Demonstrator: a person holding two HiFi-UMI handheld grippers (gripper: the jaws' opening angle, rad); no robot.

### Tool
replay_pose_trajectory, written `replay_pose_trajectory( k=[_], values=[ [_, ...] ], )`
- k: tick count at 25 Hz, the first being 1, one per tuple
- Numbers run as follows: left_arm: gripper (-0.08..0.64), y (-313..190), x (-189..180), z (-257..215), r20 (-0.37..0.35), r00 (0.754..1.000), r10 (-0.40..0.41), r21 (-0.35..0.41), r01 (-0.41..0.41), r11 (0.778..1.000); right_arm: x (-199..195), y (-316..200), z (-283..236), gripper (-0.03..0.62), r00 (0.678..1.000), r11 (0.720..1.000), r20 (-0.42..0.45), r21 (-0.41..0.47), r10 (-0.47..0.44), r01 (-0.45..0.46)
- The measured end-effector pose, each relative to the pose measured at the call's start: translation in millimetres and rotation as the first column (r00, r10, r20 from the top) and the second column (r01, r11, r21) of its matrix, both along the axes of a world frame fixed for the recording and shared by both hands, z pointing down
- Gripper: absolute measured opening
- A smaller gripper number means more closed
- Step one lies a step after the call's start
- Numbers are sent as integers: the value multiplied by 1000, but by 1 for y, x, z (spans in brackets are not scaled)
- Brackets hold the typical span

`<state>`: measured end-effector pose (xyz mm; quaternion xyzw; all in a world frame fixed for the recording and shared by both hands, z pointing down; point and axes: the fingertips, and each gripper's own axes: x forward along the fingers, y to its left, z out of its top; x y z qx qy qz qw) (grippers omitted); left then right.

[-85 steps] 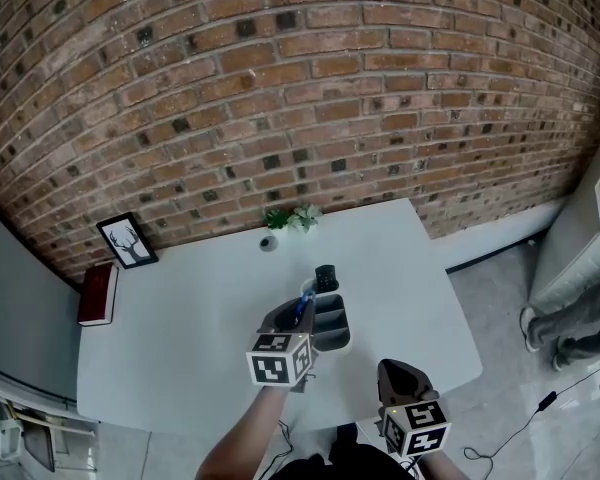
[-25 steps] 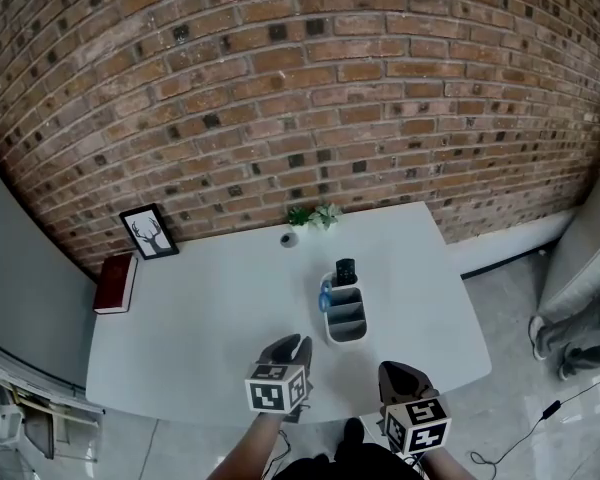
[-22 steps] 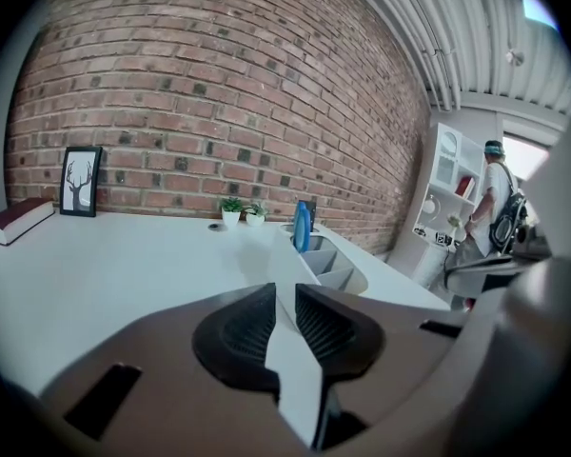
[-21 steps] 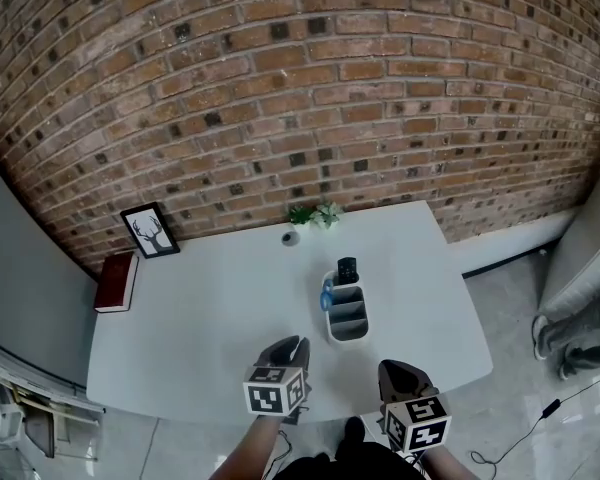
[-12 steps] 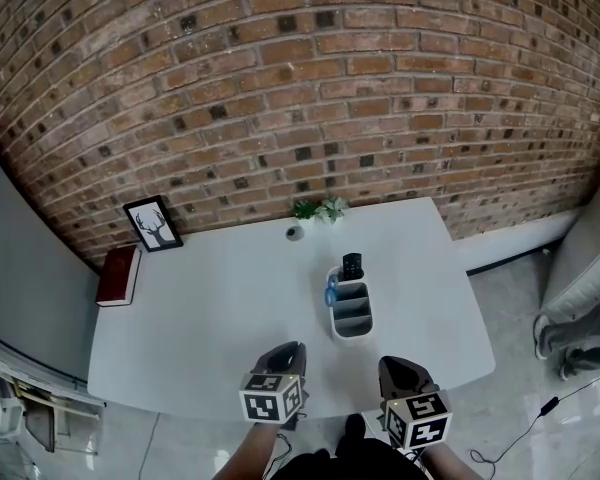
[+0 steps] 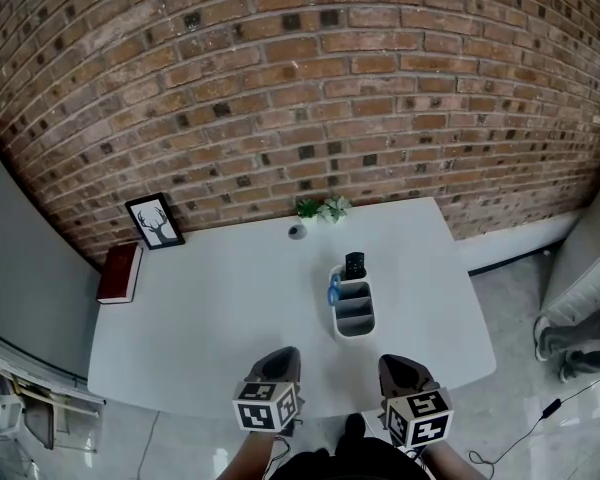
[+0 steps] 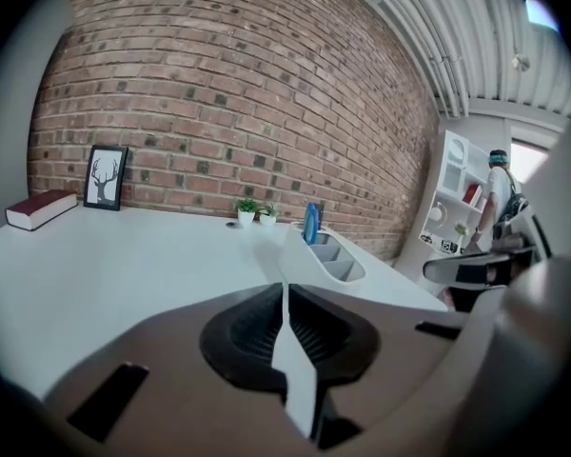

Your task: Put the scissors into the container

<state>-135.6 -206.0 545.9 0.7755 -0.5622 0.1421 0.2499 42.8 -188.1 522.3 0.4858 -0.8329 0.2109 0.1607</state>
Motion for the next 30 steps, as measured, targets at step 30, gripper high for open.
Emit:
replay_pose_trajectory(
  k=[30],
  values=[
    [26,11,-11,-10,7,999,-45,20,45,999,-3,0,-9,0,1000,999,5,38,-30,30]
  ],
)
